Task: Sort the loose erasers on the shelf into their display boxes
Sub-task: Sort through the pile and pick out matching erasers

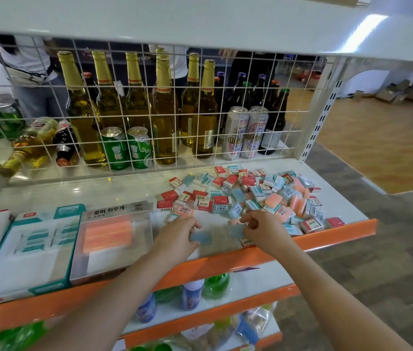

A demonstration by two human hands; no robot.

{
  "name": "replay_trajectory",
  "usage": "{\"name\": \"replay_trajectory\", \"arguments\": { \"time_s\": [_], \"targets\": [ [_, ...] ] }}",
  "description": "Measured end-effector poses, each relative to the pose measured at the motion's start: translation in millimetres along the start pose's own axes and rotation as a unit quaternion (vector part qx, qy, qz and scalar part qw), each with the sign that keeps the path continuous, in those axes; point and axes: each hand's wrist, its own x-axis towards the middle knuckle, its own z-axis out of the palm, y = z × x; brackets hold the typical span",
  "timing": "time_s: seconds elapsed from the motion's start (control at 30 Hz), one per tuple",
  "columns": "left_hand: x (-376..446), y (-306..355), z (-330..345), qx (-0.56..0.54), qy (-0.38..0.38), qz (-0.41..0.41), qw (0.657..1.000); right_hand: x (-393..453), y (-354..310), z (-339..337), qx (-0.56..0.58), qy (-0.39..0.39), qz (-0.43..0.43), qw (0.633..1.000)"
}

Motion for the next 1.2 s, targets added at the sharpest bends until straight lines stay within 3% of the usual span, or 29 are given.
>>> {"name": "replay_trajectory", "arguments": {
  "time_s": [0.27,0.6,0.9,1.07,1.2],
  "targets": [
    [7.4,7.2,-2.4,0.032,-0.052,0.014,0.998,-2.7,1.1,-3.3,-0.022,-0.002,-0.022,1.0],
    [15.8,13.8,-6.9,0.017,-0.007,0.0,1.0,-0.3,2.8,-4.1,-0.04,-0.006,-0.038,0.998],
    [15.0,7.3,-19.5,-0.015,0.051,-0.015,0.998,8.3,-10.1,-0.6,-0.145,-0.108,-0.114,0.977],
    [10.5,-2.3,-22.3,-0.06,0.071,-0.043,0.995,11.3,-17.9,-1.0,-0.081,-0.054,-0.088,0.991],
    [9.5,-2.8,-28.1,-0.16,0.123,-0.078,0.976,15.9,-19.9,-4.9,0.021,0.025,-0.08,0.996]
  ]
}}
